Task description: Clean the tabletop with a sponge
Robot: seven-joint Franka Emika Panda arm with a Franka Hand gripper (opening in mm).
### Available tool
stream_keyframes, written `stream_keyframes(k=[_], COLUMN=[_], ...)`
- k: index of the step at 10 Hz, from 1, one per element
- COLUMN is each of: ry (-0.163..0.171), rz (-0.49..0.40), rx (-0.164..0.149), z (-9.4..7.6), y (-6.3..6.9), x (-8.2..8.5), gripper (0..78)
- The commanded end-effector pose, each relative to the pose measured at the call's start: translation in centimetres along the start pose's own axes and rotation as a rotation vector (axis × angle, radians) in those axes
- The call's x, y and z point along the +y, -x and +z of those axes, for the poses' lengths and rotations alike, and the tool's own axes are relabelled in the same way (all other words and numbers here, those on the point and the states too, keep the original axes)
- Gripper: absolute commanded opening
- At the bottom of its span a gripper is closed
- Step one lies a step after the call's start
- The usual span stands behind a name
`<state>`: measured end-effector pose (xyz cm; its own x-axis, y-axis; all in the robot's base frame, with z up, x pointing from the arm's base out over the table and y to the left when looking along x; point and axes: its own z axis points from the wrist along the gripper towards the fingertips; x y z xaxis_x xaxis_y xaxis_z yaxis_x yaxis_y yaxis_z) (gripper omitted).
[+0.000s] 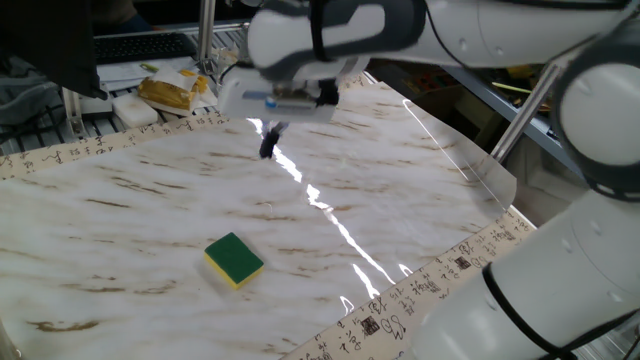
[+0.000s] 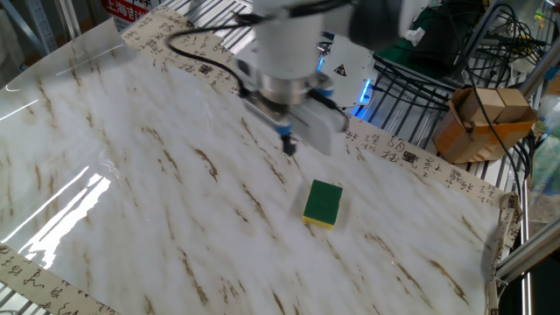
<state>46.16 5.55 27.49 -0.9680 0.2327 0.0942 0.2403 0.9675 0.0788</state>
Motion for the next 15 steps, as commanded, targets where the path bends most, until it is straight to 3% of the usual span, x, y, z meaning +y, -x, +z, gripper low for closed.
stream_keyframes(k=[1, 4, 5, 11, 15], ry=[-0.019, -0.021, -0.018, -0.032, -0.034], rz=[0.018, 0.020, 0.017, -0.001, 0.003], rx=[-0.009, -0.012, -0.025, -0.067, -0.074], z=[4.3, 5.7, 7.0, 10.5, 11.1], y=[-5.9, -7.0, -7.5, -8.1, -8.2], x=[4.1, 5.1, 5.3, 5.4, 5.4], gripper=[0.0, 0.0, 0.0, 0.0, 0.0])
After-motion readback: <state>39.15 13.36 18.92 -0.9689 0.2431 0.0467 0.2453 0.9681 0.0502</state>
